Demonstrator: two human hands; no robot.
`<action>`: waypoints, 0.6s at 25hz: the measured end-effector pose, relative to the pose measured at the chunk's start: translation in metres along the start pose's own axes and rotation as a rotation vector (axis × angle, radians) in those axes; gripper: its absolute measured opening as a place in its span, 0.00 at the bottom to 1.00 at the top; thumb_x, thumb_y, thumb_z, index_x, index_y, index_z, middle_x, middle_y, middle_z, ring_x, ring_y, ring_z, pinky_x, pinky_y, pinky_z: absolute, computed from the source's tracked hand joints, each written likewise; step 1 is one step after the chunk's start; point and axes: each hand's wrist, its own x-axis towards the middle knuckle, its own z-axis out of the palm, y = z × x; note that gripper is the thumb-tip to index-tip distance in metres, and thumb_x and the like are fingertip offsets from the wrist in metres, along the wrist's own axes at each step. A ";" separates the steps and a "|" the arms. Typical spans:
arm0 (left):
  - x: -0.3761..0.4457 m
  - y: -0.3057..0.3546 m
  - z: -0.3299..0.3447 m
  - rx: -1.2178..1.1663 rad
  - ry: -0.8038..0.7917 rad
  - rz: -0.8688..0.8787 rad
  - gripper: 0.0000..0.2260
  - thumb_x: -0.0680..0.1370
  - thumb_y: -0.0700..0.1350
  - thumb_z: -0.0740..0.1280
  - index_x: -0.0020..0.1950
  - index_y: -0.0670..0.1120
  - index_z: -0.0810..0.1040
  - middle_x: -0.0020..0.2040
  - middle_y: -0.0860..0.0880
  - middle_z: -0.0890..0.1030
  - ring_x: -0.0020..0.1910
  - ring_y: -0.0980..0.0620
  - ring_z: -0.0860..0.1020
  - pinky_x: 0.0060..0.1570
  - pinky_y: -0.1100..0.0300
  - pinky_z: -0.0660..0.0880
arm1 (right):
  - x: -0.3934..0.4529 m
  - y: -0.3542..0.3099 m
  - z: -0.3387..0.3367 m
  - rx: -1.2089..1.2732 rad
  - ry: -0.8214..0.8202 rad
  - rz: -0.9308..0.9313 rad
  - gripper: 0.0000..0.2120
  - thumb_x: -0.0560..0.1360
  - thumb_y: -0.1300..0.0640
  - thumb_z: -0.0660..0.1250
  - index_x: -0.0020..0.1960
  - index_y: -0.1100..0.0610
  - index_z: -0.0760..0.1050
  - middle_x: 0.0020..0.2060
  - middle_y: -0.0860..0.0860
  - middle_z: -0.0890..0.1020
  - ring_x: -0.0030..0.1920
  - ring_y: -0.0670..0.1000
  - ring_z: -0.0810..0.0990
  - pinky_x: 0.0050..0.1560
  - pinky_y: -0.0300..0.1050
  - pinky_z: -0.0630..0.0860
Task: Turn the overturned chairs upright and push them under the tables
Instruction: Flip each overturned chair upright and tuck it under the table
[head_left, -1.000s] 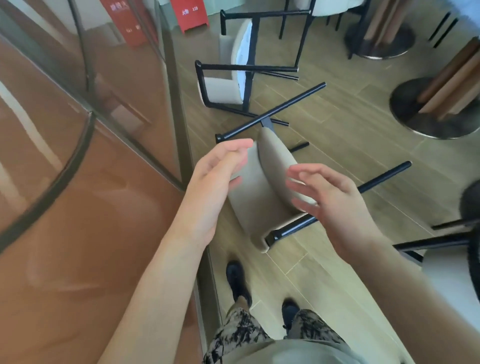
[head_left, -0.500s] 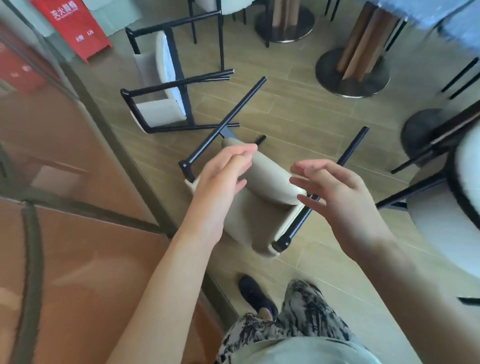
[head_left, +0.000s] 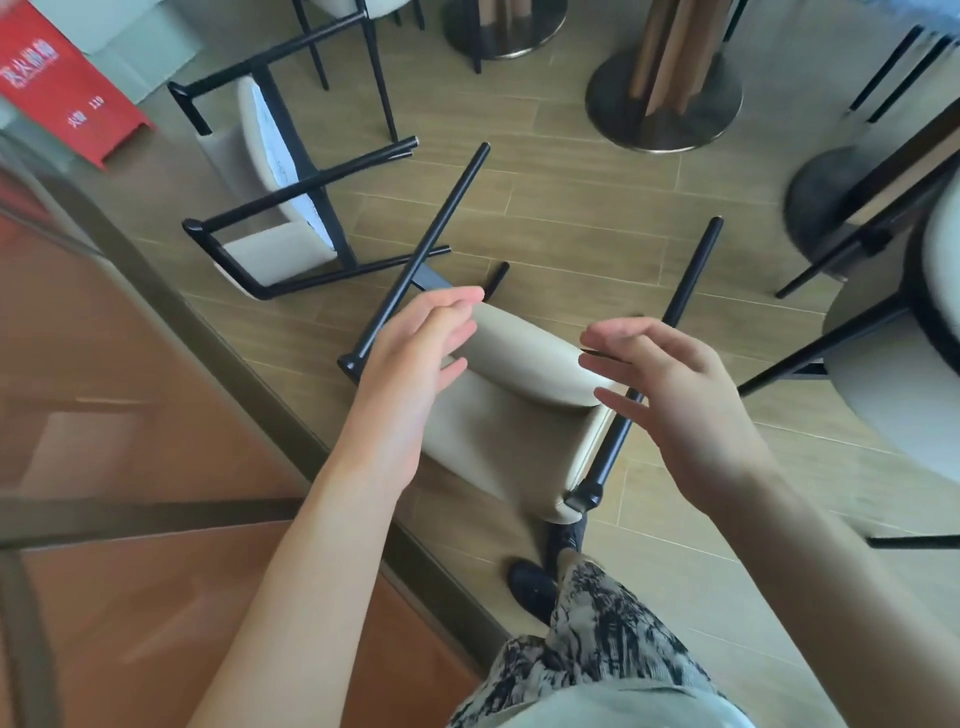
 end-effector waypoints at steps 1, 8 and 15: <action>0.008 0.004 0.001 0.003 0.001 0.000 0.11 0.75 0.53 0.65 0.50 0.61 0.87 0.60 0.59 0.84 0.61 0.61 0.81 0.66 0.53 0.75 | 0.009 -0.003 0.002 0.007 0.000 0.004 0.09 0.81 0.56 0.63 0.51 0.53 0.83 0.52 0.46 0.86 0.52 0.43 0.85 0.62 0.52 0.78; 0.071 0.036 0.013 0.031 -0.038 0.004 0.12 0.74 0.53 0.64 0.51 0.60 0.86 0.62 0.58 0.84 0.62 0.60 0.81 0.66 0.52 0.75 | 0.081 -0.039 -0.008 0.089 0.076 -0.009 0.09 0.79 0.55 0.65 0.53 0.54 0.83 0.52 0.46 0.87 0.52 0.44 0.86 0.62 0.51 0.79; 0.127 0.042 0.016 0.073 -0.182 -0.021 0.11 0.74 0.52 0.64 0.49 0.60 0.87 0.60 0.58 0.85 0.63 0.58 0.81 0.68 0.50 0.74 | 0.124 -0.030 0.002 0.090 0.224 0.069 0.10 0.80 0.56 0.62 0.52 0.54 0.82 0.52 0.47 0.86 0.52 0.45 0.85 0.62 0.50 0.78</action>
